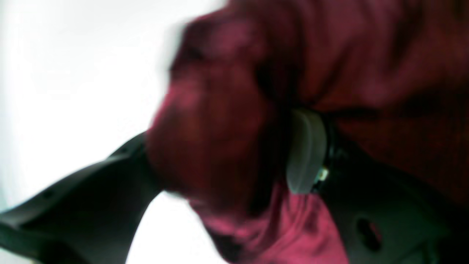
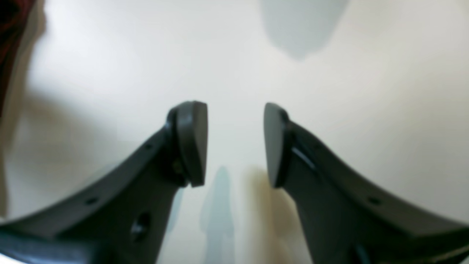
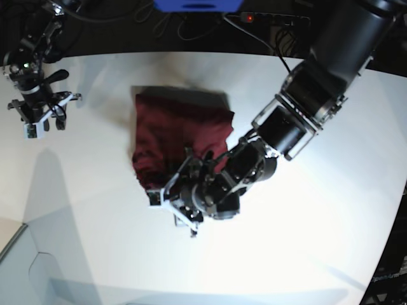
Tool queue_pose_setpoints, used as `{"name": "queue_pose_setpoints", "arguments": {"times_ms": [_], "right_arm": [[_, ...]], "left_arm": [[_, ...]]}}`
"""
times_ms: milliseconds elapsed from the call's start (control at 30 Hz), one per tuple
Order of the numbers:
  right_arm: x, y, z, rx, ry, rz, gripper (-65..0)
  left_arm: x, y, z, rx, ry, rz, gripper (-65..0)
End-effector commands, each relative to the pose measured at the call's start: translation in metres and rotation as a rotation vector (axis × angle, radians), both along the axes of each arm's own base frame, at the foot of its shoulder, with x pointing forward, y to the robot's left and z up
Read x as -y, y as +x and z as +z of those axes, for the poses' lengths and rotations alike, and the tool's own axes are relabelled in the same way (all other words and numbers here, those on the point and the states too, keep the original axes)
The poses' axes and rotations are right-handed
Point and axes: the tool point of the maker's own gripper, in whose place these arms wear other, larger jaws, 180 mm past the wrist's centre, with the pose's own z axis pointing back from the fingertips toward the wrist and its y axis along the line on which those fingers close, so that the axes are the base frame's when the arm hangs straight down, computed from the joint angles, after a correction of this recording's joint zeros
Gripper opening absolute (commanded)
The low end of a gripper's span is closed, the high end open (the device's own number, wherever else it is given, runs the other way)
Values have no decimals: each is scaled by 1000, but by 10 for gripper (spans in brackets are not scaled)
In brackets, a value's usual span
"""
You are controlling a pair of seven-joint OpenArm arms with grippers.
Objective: Layout the t-shirt on the table in an organized manner, then fold the t-shirt properly
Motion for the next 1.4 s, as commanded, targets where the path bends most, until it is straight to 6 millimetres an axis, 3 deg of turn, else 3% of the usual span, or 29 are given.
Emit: {"name": "queue_pose_setpoints", "arguments": {"times_ms": [0,100,167,300,400,533,633,733,800,833,933,1067,1200,1367], "right_arm": [[3,9,16,59,-14,10,-397],[4,9,22,70,-25,11,-396],[4,11,30,88,-41,16,-395],[8,2,40,100,-74,7,-395],[7,-7,50,109,-105,6,-399],[15,-33,60,114,-127,-70,-402],[31,-57,63,105,-142,-163,-456],[45,-88,56,68,-136,-266,-618],[47,-103,49,35,-130,-297,-650],[46,-109,45,20,-125,-301,-650],[44,-124,37,-28,-124,-302,-650],[44,-147,21,-97,-108,-313,-650],[42,-172,-3,-183,-72,-323,-650],[34,-218,-44,-319,12,-356,-650]], "left_arm": [[16,19,46,88,-92,-8,-252],[14,32,89,162,-200,27,-252],[8,33,104,185,-261,59,-252],[-15,29,108,209,-267,118,-255],[-65,30,115,246,-206,250,-256],[-159,9,119,276,-199,518,-258],[-234,-27,109,276,-197,740,-292],[-301,-78,89,252,-153,942,-460],[-330,-106,78,231,-112,1030,-612],[-340,-119,73,217,-92,1062,-650],[-366,-165,44,129,-31,1165,-625],[-390,-217,17,29,62,1230,-648],[-393,-267,-25,-138,139,1243,-647],[-393,-323,-64,-312,221,1201,-647]]}}
